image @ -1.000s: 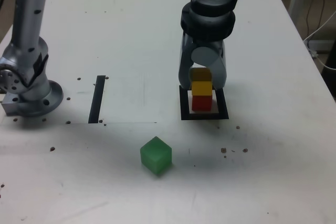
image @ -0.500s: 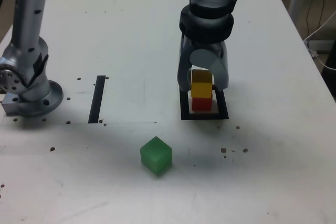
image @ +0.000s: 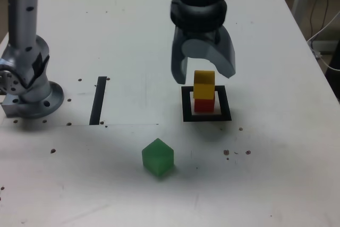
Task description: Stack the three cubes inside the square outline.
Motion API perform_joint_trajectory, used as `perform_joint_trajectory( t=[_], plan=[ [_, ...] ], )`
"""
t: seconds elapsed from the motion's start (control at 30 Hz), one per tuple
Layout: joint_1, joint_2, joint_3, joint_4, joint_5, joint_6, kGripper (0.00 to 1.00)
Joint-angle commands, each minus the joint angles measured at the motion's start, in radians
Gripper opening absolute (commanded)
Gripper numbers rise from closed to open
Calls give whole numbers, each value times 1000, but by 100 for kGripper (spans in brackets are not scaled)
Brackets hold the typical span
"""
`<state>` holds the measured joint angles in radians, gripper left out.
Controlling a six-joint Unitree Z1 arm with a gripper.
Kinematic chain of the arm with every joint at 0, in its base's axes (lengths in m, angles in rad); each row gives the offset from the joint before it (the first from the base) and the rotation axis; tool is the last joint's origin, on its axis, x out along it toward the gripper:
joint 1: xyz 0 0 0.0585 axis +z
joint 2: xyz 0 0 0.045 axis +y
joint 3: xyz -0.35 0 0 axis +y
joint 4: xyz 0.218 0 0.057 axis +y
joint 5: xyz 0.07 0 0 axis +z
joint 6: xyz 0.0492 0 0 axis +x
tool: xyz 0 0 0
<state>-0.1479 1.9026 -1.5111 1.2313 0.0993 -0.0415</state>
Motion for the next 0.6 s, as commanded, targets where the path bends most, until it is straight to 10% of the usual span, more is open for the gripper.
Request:
perform_joint_trajectory(
  t=[0.0,0.57],
  plan=[
    [-20,-27,13,7,-4,0,100],
    [-358,-116,197,3,-100,-262,100]
  ],
)
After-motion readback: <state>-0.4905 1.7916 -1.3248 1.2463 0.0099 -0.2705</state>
